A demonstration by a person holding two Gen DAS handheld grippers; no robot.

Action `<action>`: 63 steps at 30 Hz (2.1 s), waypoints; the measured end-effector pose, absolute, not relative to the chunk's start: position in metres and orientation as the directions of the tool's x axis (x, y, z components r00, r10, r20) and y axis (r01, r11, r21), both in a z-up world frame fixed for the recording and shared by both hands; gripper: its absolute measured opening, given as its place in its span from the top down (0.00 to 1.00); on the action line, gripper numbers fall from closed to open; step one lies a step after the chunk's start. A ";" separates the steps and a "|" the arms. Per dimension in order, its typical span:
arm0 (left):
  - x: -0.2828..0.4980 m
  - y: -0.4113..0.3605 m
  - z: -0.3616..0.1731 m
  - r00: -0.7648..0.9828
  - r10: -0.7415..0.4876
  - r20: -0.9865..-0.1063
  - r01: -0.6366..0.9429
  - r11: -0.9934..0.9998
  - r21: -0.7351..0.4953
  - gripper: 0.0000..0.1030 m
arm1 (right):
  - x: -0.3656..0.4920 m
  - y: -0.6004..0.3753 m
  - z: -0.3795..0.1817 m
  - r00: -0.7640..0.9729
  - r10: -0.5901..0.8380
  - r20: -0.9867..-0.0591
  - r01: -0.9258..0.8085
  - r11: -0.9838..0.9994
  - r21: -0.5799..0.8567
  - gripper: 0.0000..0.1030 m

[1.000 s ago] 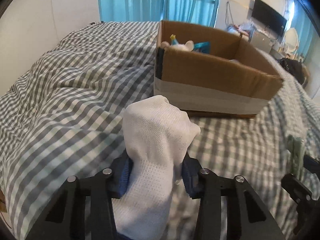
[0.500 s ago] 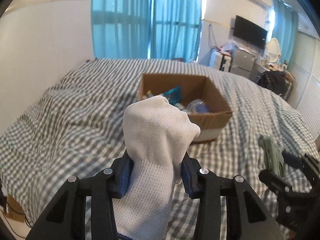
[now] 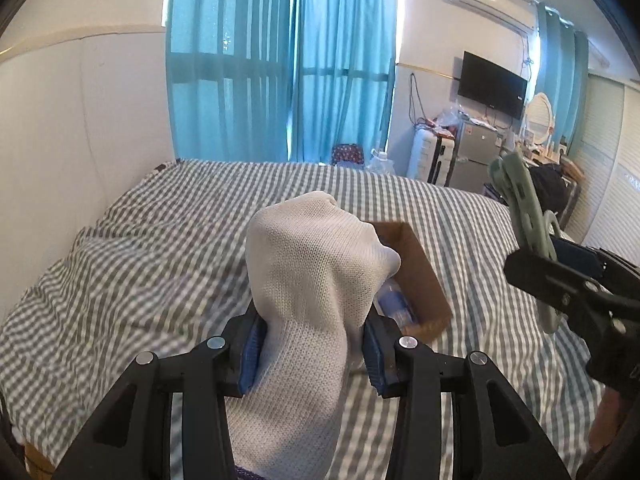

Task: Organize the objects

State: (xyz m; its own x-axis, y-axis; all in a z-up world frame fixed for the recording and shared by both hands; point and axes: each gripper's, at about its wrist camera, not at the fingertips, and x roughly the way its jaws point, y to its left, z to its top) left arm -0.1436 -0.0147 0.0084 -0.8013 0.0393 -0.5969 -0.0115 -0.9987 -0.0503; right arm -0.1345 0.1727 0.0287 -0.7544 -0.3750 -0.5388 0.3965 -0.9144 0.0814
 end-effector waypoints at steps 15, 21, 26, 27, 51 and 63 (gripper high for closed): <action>-0.276 -0.012 -0.076 -0.709 0.039 -0.704 -0.030 -0.999 -0.025 0.57 | -0.317 0.160 -0.048 -0.683 -0.389 -0.619 0.313 -0.921 0.232 0.37; -0.282 -0.008 -0.085 -0.728 0.041 -0.684 -0.052 -0.999 -0.004 0.52 | -0.335 0.164 -0.072 -0.716 -0.400 -0.572 0.295 -0.916 0.271 0.26; -0.277 -0.001 -0.083 -0.709 0.019 -0.705 -0.036 -0.999 0.009 0.34 | -0.329 0.167 -0.062 -0.742 -0.369 -0.559 0.289 -0.929 0.230 0.20; -0.274 0.002 -0.082 -0.706 0.010 -0.708 -0.035 -0.999 0.020 0.32 | -0.326 0.170 -0.058 -0.745 -0.364 -0.558 0.286 -0.931 0.226 0.19; -0.077 0.023 0.050 -0.920 0.005 -0.392 -0.027 -0.998 0.050 0.00 | -0.097 0.218 0.058 -0.882 -0.226 -0.414 0.242 -0.970 0.014 0.19; -0.028 0.003 -0.006 -0.918 -0.029 -0.395 0.003 -0.998 0.065 0.00 | -0.033 0.225 -0.026 -0.916 -0.150 -0.373 0.155 -0.988 0.016 0.00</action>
